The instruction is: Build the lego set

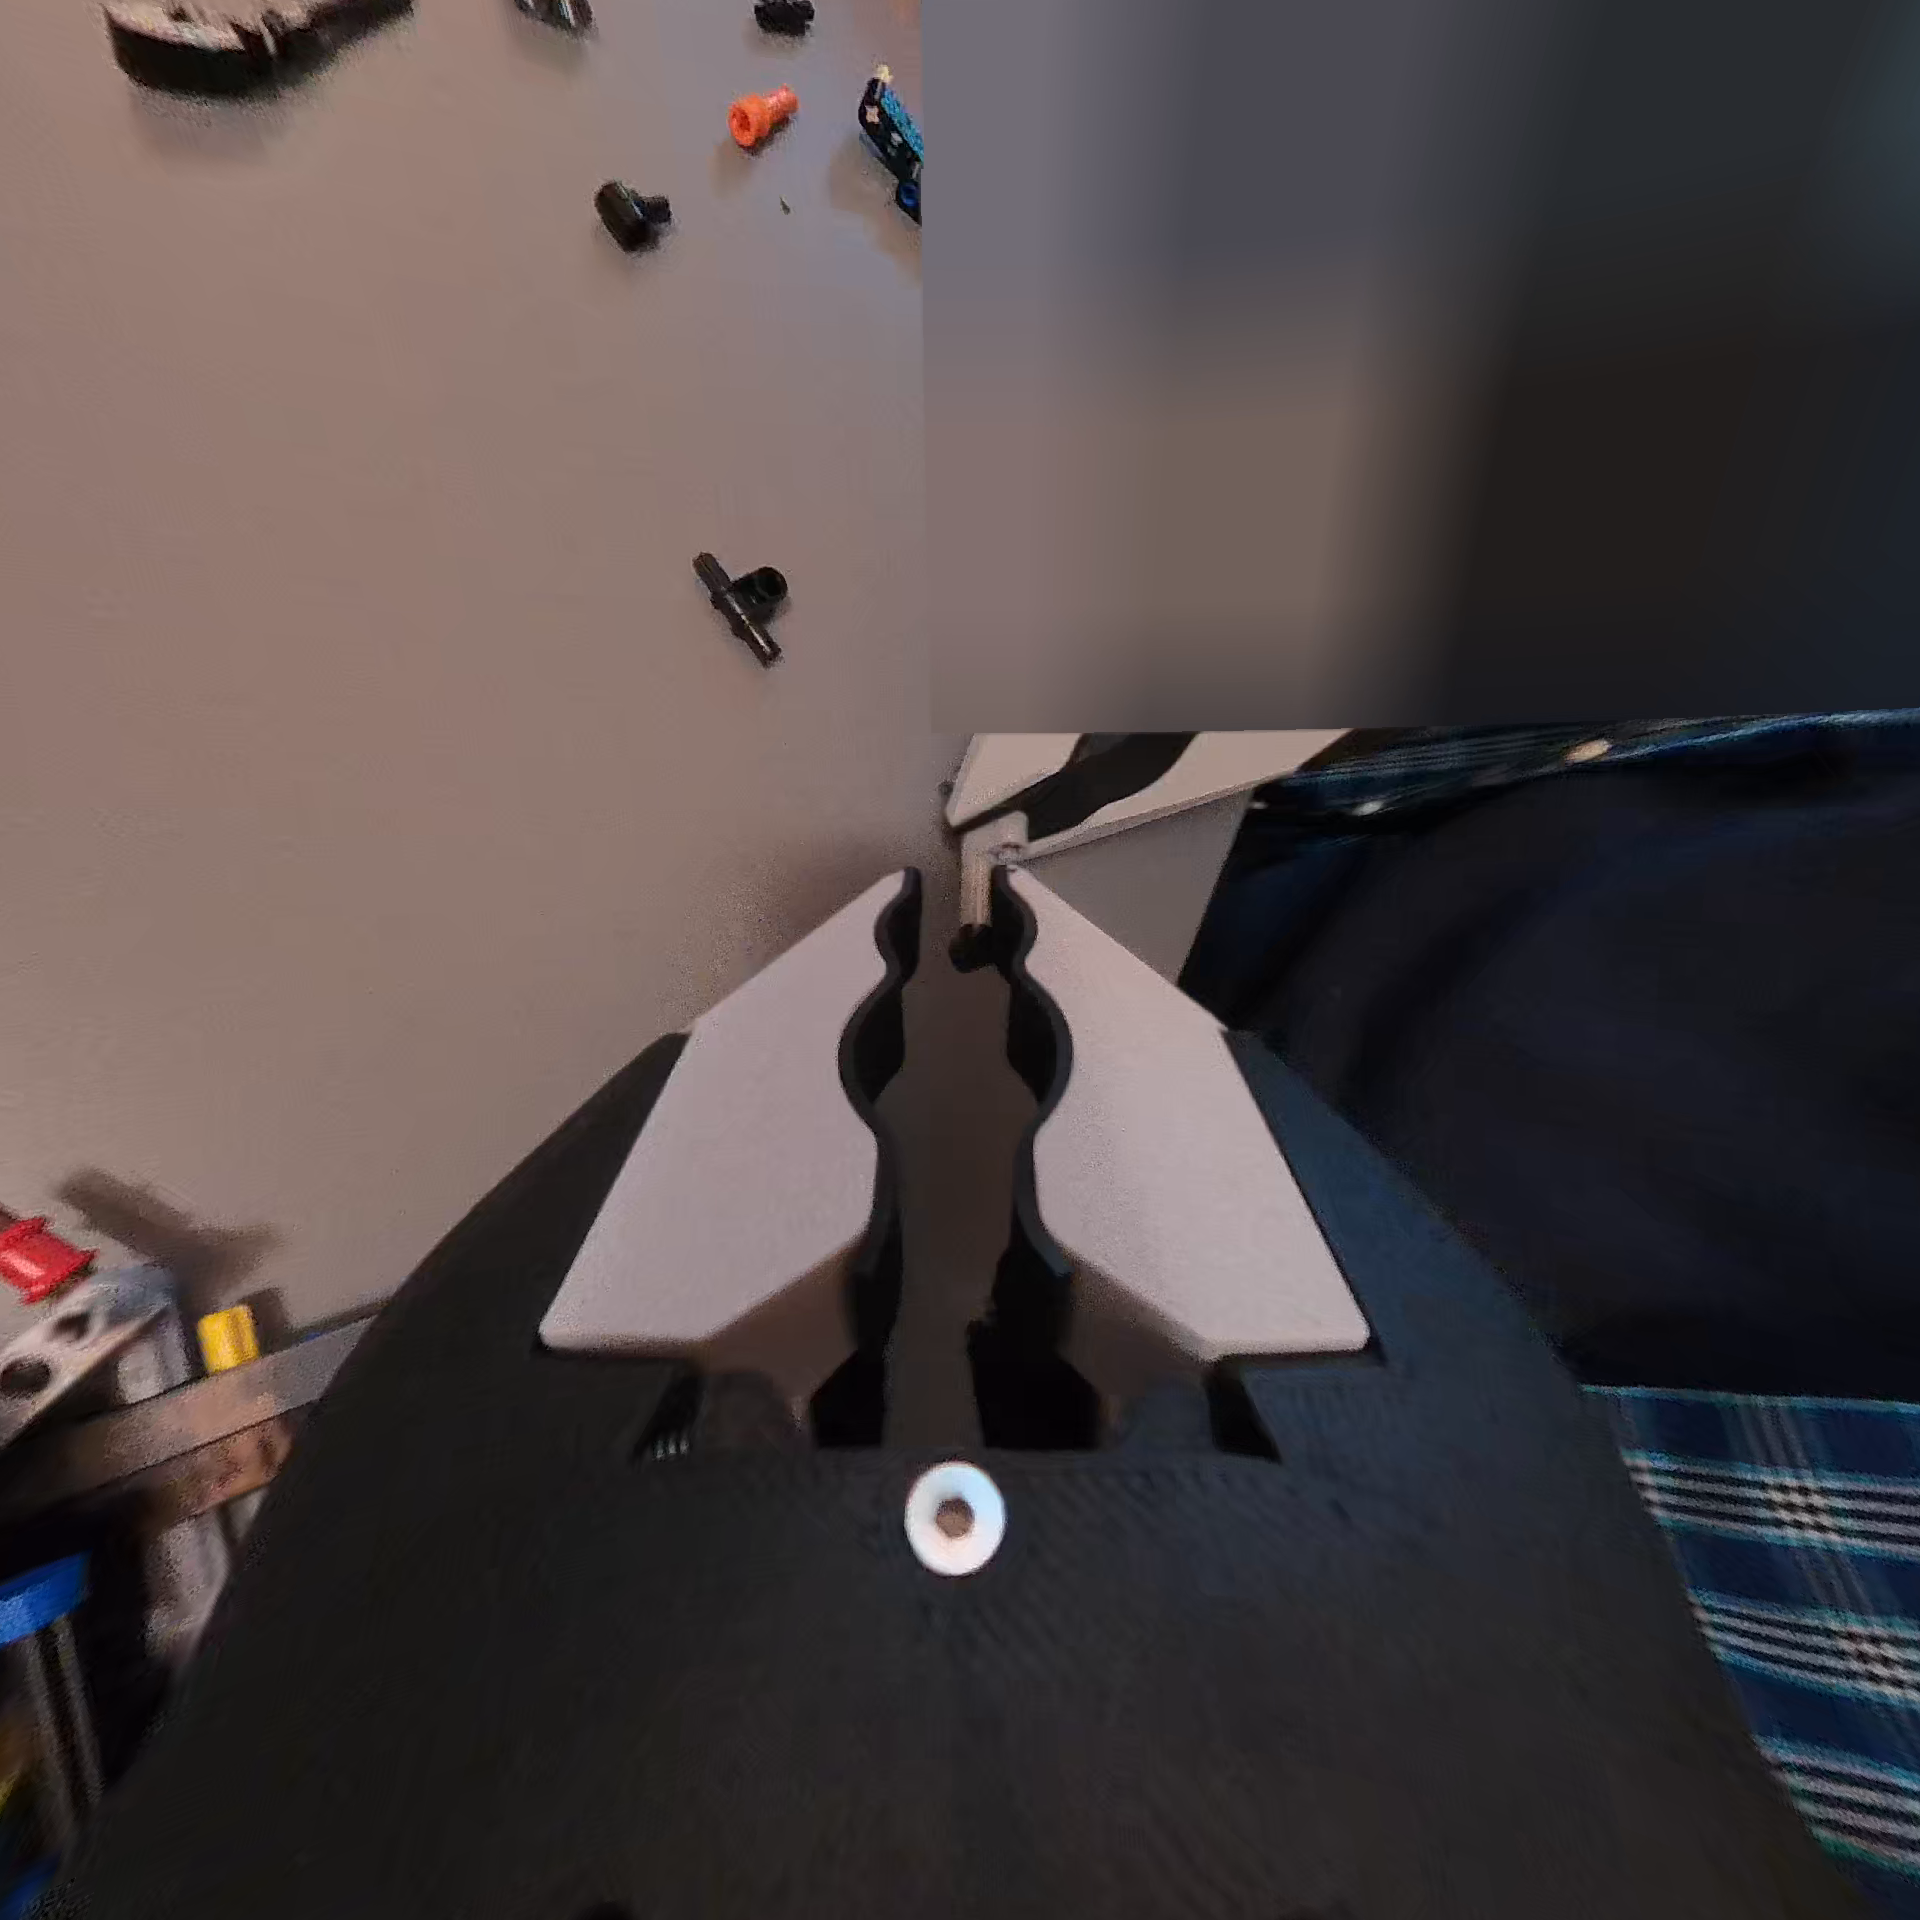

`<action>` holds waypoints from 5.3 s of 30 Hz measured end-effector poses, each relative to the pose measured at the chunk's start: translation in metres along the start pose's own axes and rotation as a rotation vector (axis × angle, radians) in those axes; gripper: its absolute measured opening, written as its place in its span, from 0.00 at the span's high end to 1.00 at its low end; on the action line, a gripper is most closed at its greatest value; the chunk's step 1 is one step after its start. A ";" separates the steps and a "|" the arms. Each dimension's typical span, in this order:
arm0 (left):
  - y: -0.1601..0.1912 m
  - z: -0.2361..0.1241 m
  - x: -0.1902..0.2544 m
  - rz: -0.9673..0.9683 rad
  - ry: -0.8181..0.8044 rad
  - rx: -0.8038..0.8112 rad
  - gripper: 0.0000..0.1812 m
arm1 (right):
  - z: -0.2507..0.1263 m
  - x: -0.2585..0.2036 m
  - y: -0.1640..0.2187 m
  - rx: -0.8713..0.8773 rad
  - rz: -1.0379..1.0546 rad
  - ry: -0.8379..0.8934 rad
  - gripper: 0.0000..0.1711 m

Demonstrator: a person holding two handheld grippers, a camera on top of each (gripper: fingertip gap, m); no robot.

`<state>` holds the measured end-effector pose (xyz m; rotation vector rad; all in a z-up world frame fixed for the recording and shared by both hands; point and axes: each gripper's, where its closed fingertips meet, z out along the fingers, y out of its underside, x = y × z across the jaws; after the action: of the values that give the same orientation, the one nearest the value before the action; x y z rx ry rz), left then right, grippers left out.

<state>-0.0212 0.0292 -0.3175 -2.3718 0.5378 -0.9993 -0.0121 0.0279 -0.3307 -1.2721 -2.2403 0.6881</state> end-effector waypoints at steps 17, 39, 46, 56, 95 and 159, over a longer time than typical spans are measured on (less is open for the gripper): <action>0.022 0.010 -0.009 0.775 -0.442 -0.126 0.96 | 0.015 -0.011 -0.001 -0.157 0.499 -0.522 0.97; 0.025 0.013 -0.012 0.427 -0.224 -0.148 0.89 | -0.013 -0.004 0.029 -0.080 0.315 -0.032 0.78; 0.019 0.018 -0.011 0.443 -0.263 -0.118 0.90 | -0.002 -0.008 0.027 -0.043 0.364 0.061 0.79; 0.021 0.020 -0.013 0.473 -0.285 -0.112 0.95 | 0.003 -0.004 0.023 0.012 0.309 0.082 0.88; 0.025 0.020 -0.007 0.552 -0.222 -0.086 0.96 | 0.010 -0.009 0.011 0.055 -0.080 -0.151 0.88; 0.026 0.031 0.006 0.527 -0.152 -0.083 0.97 | 0.003 -0.008 0.020 0.126 0.116 -0.094 1.00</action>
<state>0.0012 0.0151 -0.3480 -2.1721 1.0876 -0.5629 0.0028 0.0289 -0.3471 -1.3399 -2.1711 0.9343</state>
